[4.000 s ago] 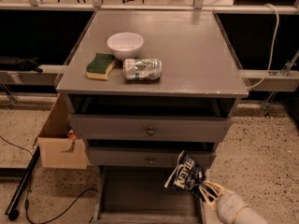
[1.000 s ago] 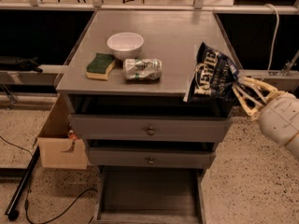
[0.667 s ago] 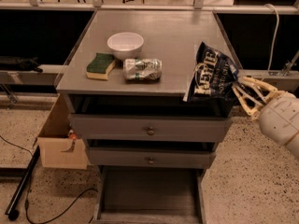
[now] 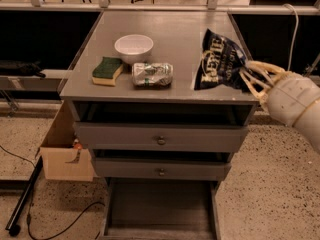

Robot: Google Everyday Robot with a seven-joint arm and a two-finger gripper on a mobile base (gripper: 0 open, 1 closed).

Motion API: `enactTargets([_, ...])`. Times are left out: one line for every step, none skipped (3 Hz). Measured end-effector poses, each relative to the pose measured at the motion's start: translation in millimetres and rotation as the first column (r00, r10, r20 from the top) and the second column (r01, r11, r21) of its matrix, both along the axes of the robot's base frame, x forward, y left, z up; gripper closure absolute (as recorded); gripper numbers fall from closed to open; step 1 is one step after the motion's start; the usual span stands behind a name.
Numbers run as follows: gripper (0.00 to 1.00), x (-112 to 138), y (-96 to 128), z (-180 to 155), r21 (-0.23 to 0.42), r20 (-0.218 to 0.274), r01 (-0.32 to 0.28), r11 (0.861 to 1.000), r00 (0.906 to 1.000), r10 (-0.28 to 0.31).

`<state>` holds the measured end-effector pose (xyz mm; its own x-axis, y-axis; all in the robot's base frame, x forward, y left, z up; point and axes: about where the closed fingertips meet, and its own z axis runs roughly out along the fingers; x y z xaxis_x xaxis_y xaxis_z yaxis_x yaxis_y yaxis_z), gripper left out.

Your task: Pick blue chip bag from bottom drawer and place on counter

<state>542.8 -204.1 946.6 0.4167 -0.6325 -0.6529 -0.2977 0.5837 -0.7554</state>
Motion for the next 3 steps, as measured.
enactTargets([1.0,53.9,15.3,-1.6,-0.04,-0.066,-0.014,0.999,0.9978,0.011])
enactTargets([1.0,78.2,10.8,-27.9,-0.035,-0.151,-0.004,0.999,0.9885,-0.001])
enactTargets([1.0,79.0,0.4,-61.9,-0.026,-0.22,0.015,1.0,0.9752,-0.021])
